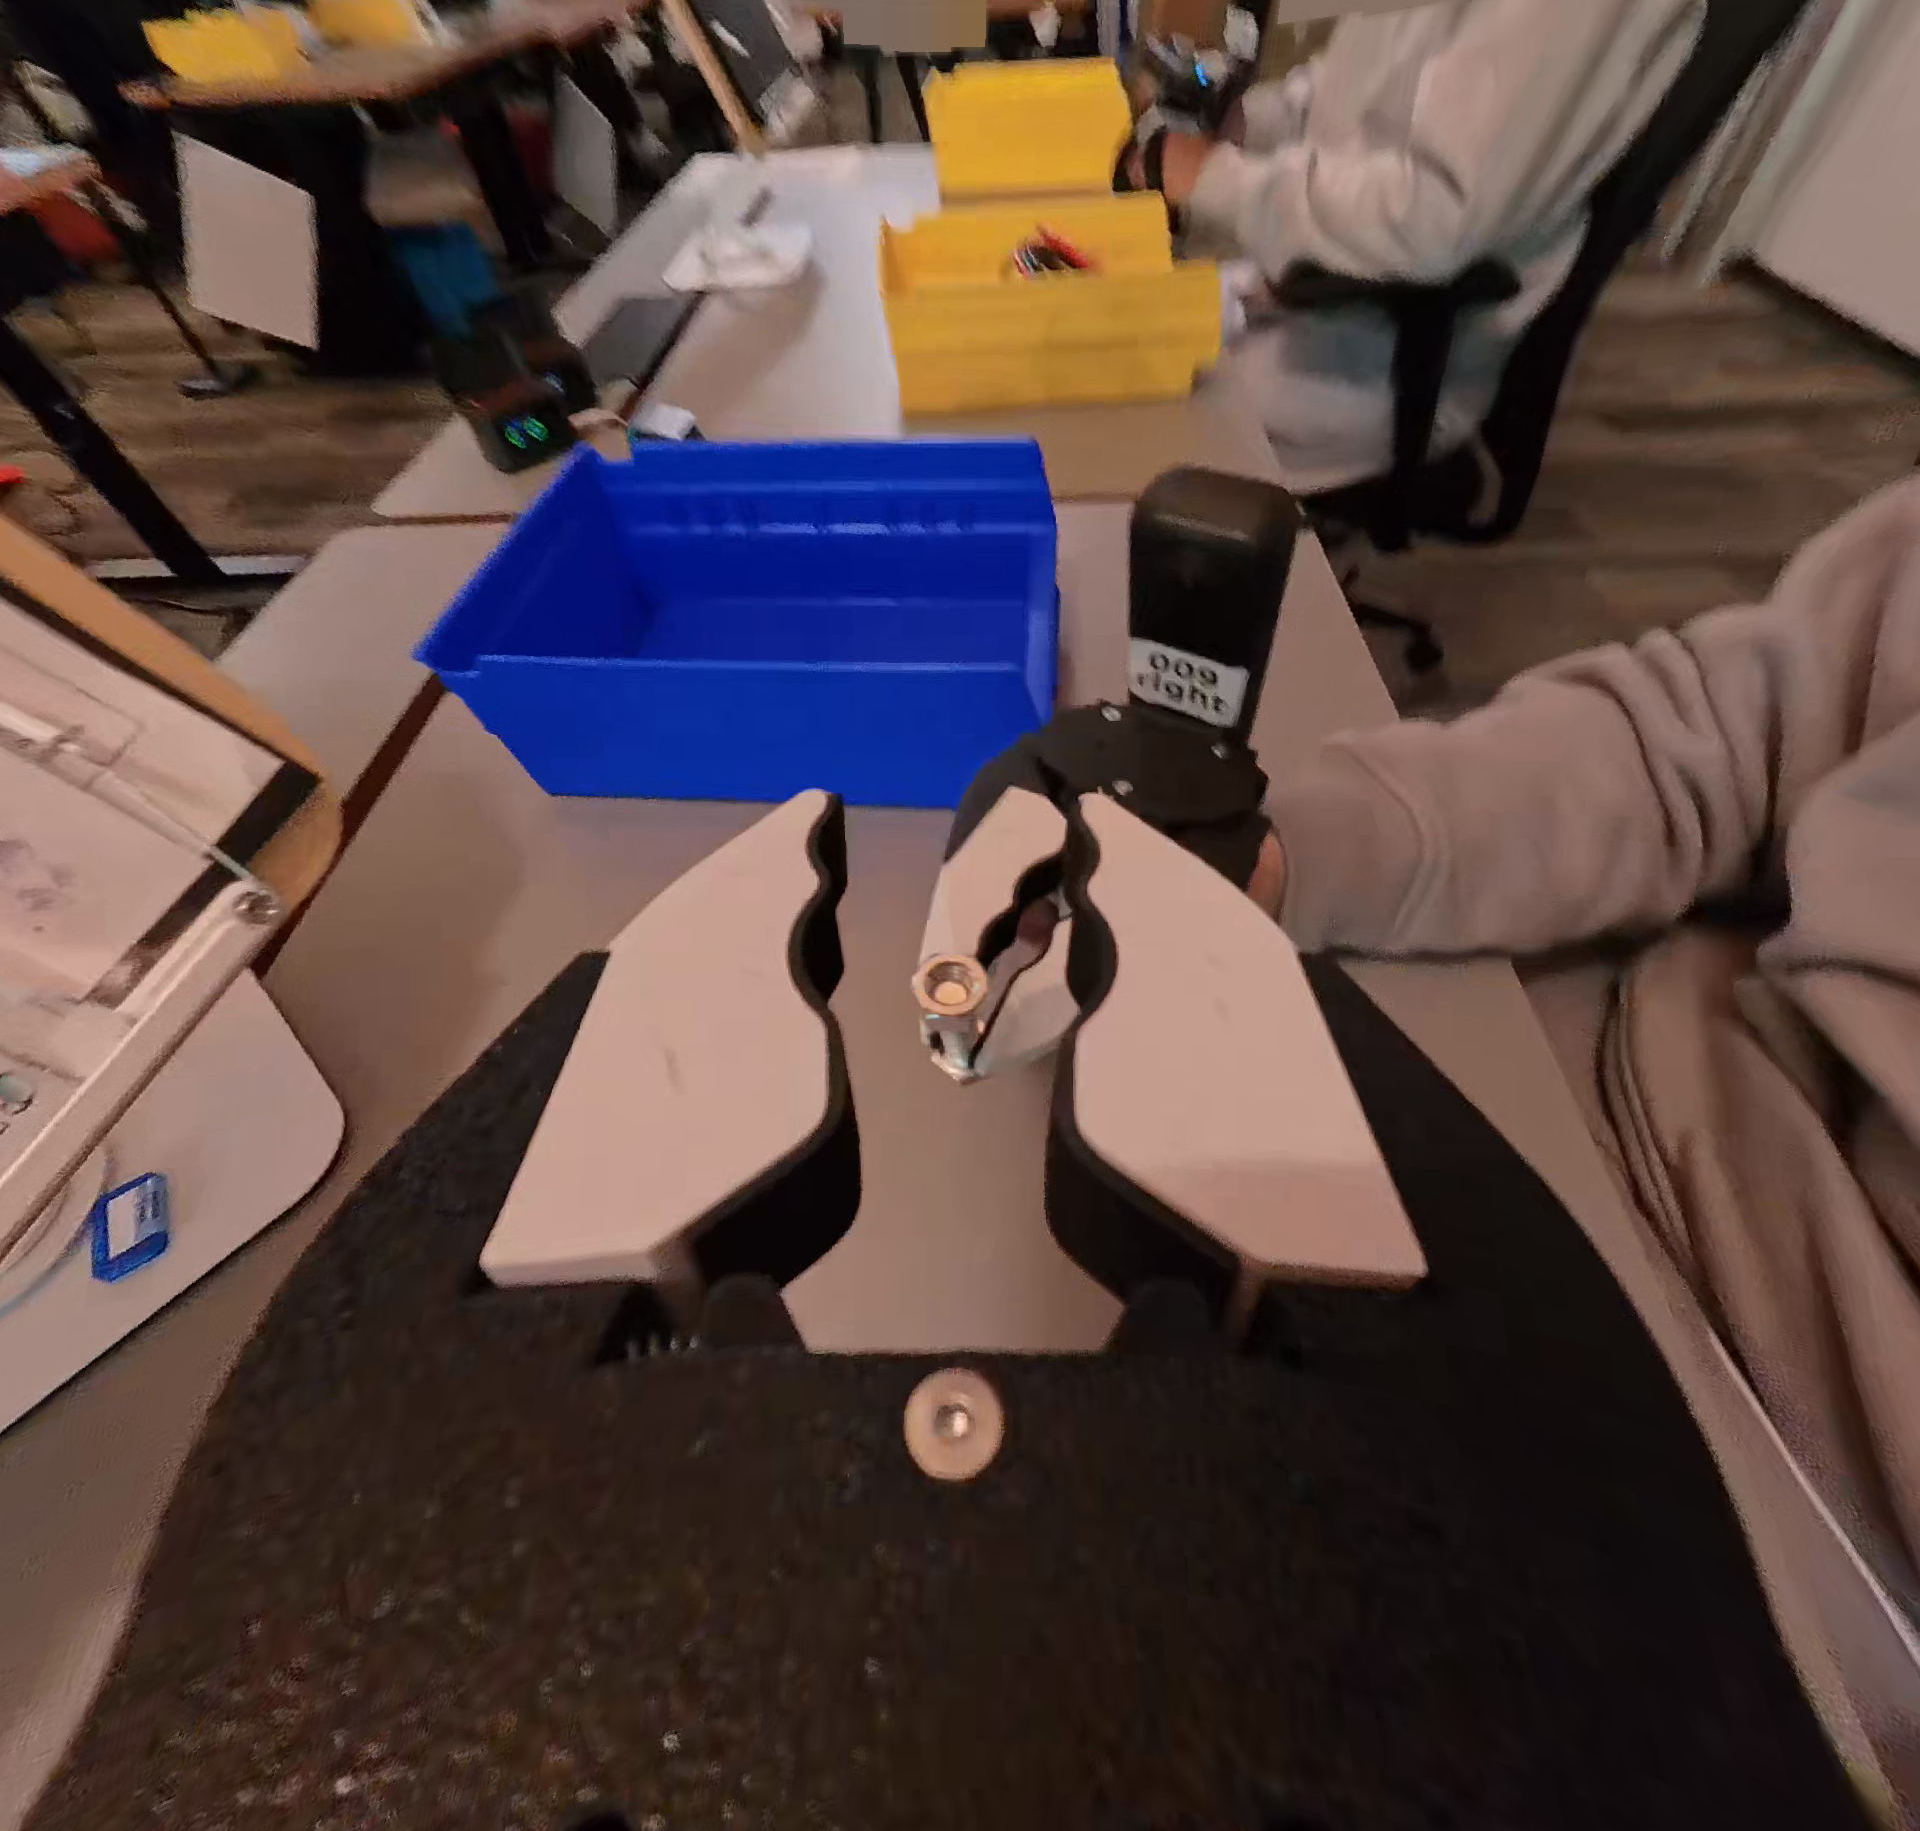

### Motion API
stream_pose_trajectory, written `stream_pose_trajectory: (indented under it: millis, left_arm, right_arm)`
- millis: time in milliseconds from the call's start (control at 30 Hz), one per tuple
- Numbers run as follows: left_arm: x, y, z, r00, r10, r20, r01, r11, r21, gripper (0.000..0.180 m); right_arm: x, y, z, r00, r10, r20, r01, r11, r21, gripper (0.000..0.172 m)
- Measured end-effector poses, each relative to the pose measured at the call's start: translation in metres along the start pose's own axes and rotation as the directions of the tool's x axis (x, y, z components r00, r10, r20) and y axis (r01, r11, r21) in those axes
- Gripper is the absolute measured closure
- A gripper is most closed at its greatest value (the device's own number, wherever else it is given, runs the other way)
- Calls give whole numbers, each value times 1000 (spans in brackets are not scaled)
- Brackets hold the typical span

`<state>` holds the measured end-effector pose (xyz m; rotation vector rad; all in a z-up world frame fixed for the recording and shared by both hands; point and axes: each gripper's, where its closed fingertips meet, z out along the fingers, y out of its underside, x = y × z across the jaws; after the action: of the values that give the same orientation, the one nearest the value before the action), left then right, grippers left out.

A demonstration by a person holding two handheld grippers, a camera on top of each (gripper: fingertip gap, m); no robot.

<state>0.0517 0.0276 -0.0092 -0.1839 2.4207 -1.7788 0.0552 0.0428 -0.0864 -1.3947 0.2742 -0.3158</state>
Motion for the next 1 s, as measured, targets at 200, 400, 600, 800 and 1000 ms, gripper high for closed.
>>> stream_pose_trajectory:
  millis: [200,400,600,800,1000]
  left_arm:
    - [-14,17,-8,986,-120,120,93,973,211,143]
    - [-5,36,-9,977,-180,112,120,906,405,144]
    - [-4,49,3,975,-166,147,110,937,332,142]
    - [-5,52,6,973,-164,162,107,944,312,144]
    - [-8,53,1,971,-169,168,110,944,311,145]
  right_arm:
    - [2,-5,-2,1000,-1,-16,1,1000,29,163]
    - [-2,-3,1,1000,-7,-9,7,1000,20,163]
    - [-4,0,3,1000,-18,-4,19,1000,6,163]
    - [-4,0,3,1000,-13,1,13,1000,6,163]
    - [-4,0,3,1000,-8,3,8,1000,8,163]
